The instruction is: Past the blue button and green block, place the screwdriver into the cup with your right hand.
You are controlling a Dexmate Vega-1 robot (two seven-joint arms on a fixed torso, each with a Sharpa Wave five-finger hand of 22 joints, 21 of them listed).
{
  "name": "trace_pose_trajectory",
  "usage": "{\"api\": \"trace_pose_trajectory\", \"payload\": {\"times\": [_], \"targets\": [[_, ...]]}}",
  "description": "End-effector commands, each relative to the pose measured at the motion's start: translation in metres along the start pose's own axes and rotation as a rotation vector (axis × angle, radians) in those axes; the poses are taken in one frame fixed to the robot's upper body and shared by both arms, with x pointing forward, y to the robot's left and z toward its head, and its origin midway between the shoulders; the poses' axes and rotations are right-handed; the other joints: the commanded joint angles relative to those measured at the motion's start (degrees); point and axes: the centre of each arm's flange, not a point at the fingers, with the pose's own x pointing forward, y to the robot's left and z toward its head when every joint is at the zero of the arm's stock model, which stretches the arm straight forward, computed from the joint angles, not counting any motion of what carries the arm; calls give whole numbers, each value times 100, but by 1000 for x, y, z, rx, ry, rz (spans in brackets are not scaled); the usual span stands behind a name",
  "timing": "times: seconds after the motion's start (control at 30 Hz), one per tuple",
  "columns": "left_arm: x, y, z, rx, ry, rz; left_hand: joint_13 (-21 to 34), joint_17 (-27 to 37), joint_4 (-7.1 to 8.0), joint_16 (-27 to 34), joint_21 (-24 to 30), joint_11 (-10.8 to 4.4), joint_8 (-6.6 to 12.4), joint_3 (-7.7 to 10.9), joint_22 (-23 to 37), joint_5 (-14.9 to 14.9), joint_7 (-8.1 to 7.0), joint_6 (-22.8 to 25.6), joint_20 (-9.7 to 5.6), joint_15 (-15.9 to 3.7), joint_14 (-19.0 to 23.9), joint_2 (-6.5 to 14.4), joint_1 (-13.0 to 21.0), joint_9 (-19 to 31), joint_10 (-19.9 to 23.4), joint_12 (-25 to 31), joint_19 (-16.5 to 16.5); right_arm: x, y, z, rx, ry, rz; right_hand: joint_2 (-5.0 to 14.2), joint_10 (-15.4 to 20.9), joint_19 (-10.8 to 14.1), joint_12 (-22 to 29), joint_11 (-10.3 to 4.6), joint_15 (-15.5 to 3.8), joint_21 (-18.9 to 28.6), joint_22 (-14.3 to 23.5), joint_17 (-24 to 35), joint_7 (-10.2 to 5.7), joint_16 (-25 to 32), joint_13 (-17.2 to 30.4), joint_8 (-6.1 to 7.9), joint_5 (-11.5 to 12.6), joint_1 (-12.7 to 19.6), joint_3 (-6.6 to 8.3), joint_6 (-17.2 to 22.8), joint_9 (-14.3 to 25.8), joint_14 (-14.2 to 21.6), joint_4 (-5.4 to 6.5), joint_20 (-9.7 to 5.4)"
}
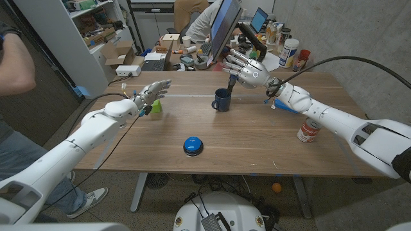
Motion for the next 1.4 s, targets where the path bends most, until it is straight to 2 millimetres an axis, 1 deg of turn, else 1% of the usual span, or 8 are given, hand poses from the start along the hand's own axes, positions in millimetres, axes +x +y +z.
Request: {"api": "trace_pose_trajectory", "payload": {"times": [0.03,0.33,0.5,0.7,1.03,1.1,1.23,1.4], "targets": [[-1,4,-2,-15,-11,2,27,27,-24,19,21,7,27,2,15,42,7,-11,19,39,-24,23,-36,24,-13,5,-19,10,-5,-2,52,28,-25,-18,-102,-52,-30,45,23,-3,33,-13,16,-22,0,-58,72,-76,-40,-109,11,-117,6,59],[-1,3,-4,-29,-21,-6,27,27,-25,20,23,12,27,3,15,42,9,-13,26,40,-24,23,-37,24,-9,7,-21,14,-10,-5,70,38,-44,-17,-126,-43,-7,63,32,7,33,-25,36,5,-4,-42,91,-142,-68,-50,12,-123,20,135],[-1,4,-4,-44,-34,-5,27,27,-25,21,23,15,27,3,15,42,-1,-12,30,40,-21,24,-37,24,-10,7,-26,17,-15,-10,87,61,-63,-4,-28,15,54,71,23,33,33,-37,58,44,-7,-4,112,-204,-89,66,12,-70,36,161],[-3,3,-4,-73,-56,-12,27,27,-26,20,24,9,27,4,15,42,5,-14,31,37,-24,24,-36,24,-8,9,-29,17,-17,-23,108,106,-72,13,104,239,126,39,-68,104,33,-59,29,115,-14,43,150,-340,-135,230,12,85,72,67],[-6,0,-5,-123,-94,-17,27,27,-27,21,28,6,29,5,15,42,0,-8,28,33,-24,24,-37,24,-2,12,-29,25,-8,-49,138,172,-64,26,217,308,174,16,-135,111,32,-73,-12,151,-19,58,179,-424,-162,314,9,182,93,10],[-7,1,-6,-136,-102,-13,27,27,-27,21,30,12,28,5,15,42,-1,-12,26,32,-23,24,-37,24,-1,13,-27,26,-9,-54,177,219,-75,51,292,460,202,14,-168,151,34,-85,-3,203,-24,85,205,-506,-182,424,5,340,121,4],[-9,3,-6,-152,-119,-8,27,27,-28,21,38,11,30,5,15,41,-5,-6,26,35,-23,24,-37,24,2,14,-10,27,-8,-63,266,327,-101,125,373,1068,209,-66,-209,321,47,-107,-21,297,-52,128,256,-680,-208,678,-10,709,181,-27],[-10,7,1,-154,-157,2,27,27,-29,19,43,15,32,5,15,41,4,0,22,37,-27,22,-37,23,16,20,1,27,-11,-71,340,406,-138,144,467,1358,217,52,-151,389,53,-129,-30,300,-78,108,255,-846,-261,744,-20,808,250,-35]]}}
